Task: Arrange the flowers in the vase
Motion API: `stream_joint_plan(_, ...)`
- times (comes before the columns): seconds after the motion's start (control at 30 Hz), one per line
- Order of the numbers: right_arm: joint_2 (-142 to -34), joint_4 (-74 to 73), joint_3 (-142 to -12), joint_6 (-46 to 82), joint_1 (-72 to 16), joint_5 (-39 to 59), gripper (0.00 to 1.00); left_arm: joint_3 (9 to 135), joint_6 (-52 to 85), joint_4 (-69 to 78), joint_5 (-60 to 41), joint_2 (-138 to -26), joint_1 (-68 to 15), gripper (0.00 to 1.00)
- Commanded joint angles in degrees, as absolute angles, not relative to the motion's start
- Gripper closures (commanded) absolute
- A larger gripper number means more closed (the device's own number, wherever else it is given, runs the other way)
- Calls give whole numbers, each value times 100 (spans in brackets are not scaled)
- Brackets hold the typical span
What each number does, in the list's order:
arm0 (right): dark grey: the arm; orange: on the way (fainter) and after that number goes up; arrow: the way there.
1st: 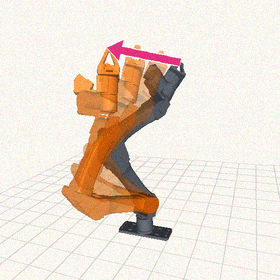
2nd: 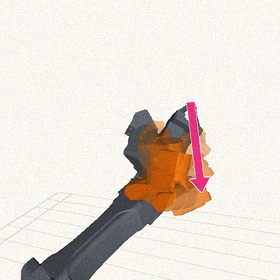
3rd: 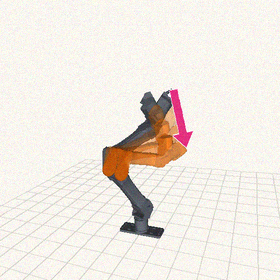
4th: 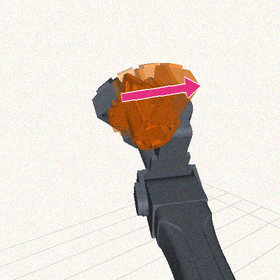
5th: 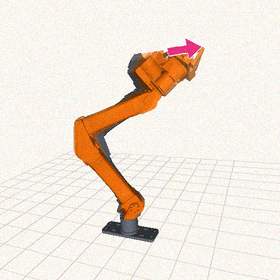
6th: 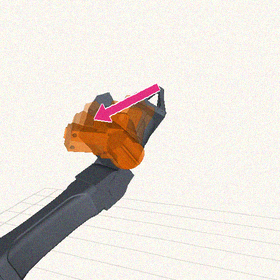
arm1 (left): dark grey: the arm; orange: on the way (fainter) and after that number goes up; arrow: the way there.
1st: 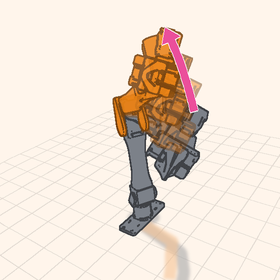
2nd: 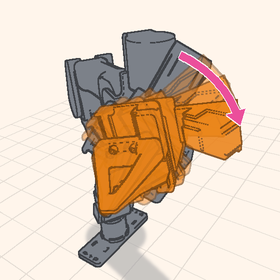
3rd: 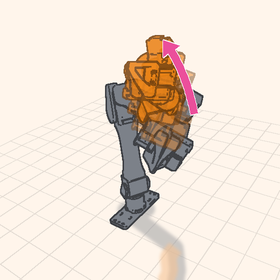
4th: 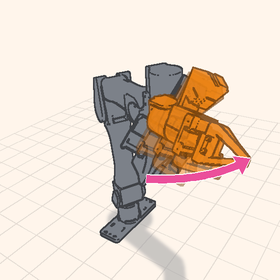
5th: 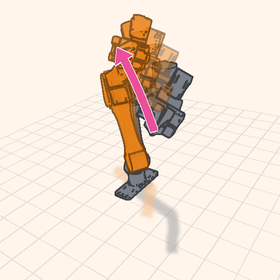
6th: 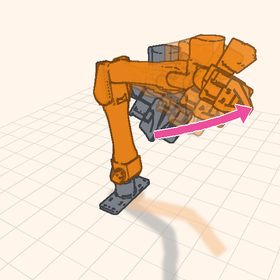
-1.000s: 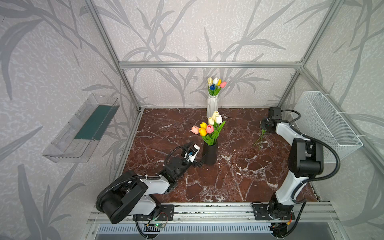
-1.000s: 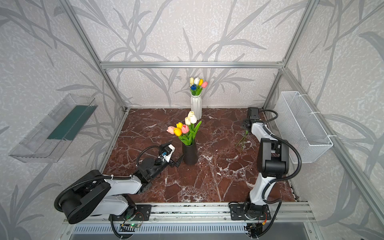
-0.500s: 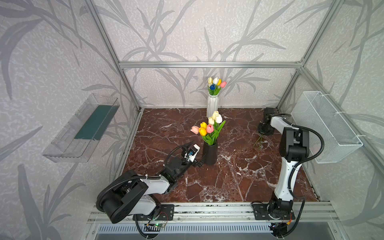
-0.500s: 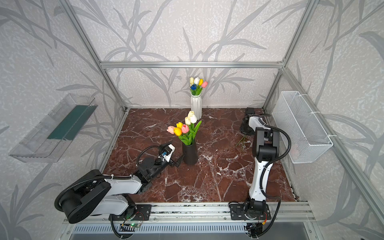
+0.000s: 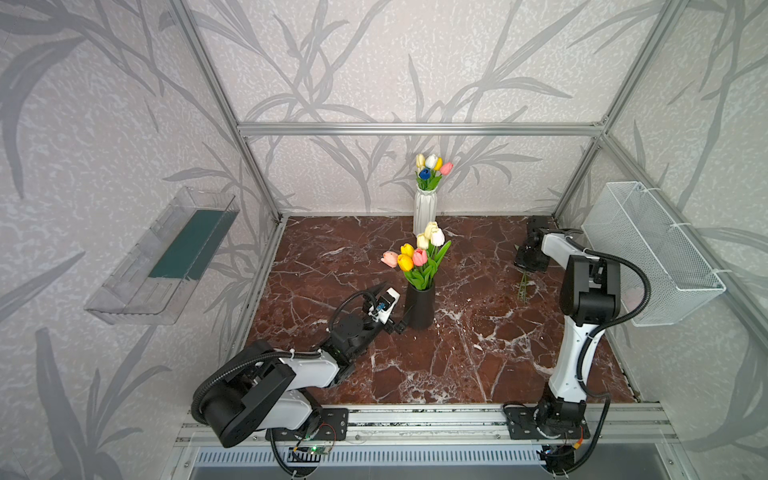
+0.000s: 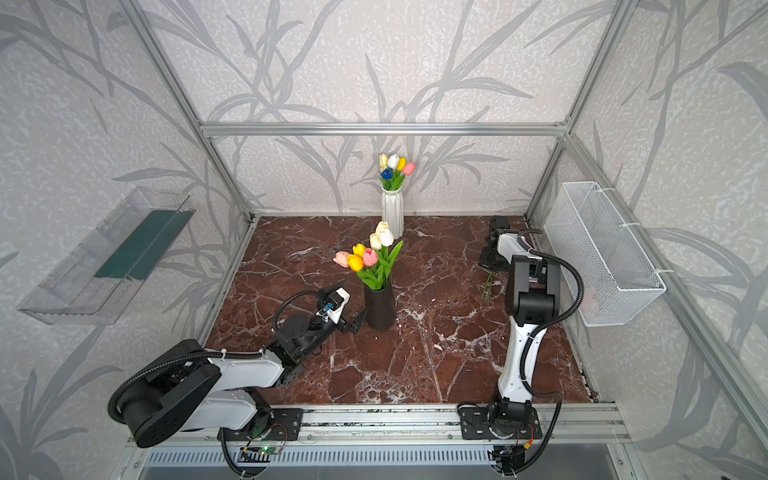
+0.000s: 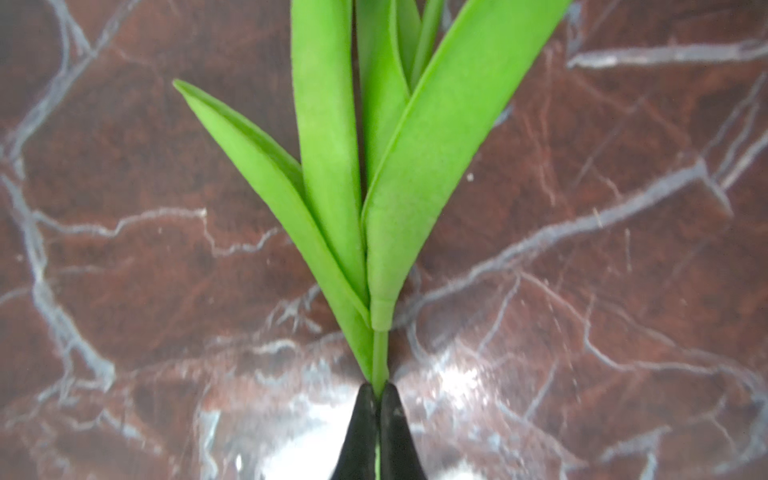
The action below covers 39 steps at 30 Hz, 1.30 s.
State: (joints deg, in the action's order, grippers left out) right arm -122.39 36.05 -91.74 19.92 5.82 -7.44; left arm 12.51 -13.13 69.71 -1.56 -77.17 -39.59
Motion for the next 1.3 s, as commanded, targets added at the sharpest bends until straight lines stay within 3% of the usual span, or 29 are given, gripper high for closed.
stream_joint_plan(0.0, -11428, 3740, -8952, 1958, 369, -662, 100, 1272, -1402, 7046, -78, -7590, -3938, 1)
stream_joint_plan(0.33, -9637, 2427, -7294, 1604, -1102, -21, 100, 1232, -1371, 6905, -44, -7432, -3939, 1)
stream_joint_plan(0.5, -10219, 2748, -7584, 1801, -1634, 394, 94, 1303, -1345, 7009, -96, -7559, -3946, 0)
stream_joint_plan(0.57, -10422, 2561, -7521, 1894, -1678, 562, 100, 1261, -1302, 7195, -91, -7618, -3939, 1)
stream_joint_plan(0.73, -10819, 2292, -7500, 1918, -1679, 645, 100, 1215, -1309, 7077, -80, -7498, -3944, 1)
stream_joint_plan(0.83, -10974, 2292, -7567, 1891, -1679, 651, 88, 1215, -1314, 6888, -45, -7390, -3943, 1)
stream_joint_plan(0.97, -11152, 2241, -7609, 1863, -1679, 632, 98, 1235, -1336, 6854, -25, -7399, -3945, 1)
stream_joint_plan(1.03, -11250, 2275, -7672, 1868, -1678, 654, 93, 1244, -1336, 6911, -24, -7455, -3940, 0)
stream_joint_plan(1.13, -11327, 2219, -7686, 1872, -1670, 718, 100, 1257, -1345, 6970, -30, -7507, -3942, 1)
stream_joint_plan(1.17, -11359, 2268, -7733, 1876, -1672, 741, 98, 1265, -1351, 6970, -19, -7523, -3945, 0)
stream_joint_plan(1.23, -11373, 2369, -7787, 1905, -1679, 758, 82, 1266, -1354, 6965, -20, -7515, -3945, 1)
stream_joint_plan(1.27, -11364, 2348, -7770, 1923, -1687, 735, 81, 1270, -1354, 6961, -27, -7518, -3938, 0)
